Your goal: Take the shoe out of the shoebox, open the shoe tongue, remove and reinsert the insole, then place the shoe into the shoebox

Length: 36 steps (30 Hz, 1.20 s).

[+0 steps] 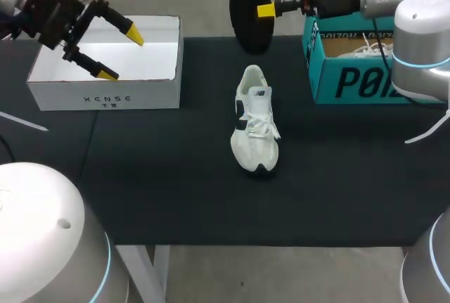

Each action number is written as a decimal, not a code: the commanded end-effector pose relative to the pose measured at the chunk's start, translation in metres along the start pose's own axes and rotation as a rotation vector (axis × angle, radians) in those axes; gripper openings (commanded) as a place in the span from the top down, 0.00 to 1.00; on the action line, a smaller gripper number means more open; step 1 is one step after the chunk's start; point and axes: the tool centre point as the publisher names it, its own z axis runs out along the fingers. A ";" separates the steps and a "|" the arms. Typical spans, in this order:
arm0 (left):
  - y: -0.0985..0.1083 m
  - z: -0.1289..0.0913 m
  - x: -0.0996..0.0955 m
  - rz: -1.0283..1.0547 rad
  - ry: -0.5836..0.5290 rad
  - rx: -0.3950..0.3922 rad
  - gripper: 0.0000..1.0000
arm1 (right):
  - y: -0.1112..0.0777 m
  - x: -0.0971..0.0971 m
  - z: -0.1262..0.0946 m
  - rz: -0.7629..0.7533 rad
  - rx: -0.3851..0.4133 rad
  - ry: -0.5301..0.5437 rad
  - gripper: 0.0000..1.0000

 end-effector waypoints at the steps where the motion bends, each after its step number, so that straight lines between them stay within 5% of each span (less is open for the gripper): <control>1: 0.001 -0.001 0.000 0.000 0.004 0.001 0.00 | -0.007 -0.007 -0.002 0.012 -0.004 -0.021 1.00; 16: 0.001 -0.001 0.000 0.000 0.004 0.001 0.00 | -0.046 -0.062 0.011 0.108 -0.084 -0.178 1.00; 27: 0.001 -0.001 0.000 0.000 0.004 0.001 0.00 | -0.073 -0.111 0.006 0.149 -0.121 -0.183 1.00; 36: 0.001 -0.001 0.000 0.000 0.004 0.001 0.00 | -0.093 -0.132 0.010 0.203 -0.132 -0.201 1.00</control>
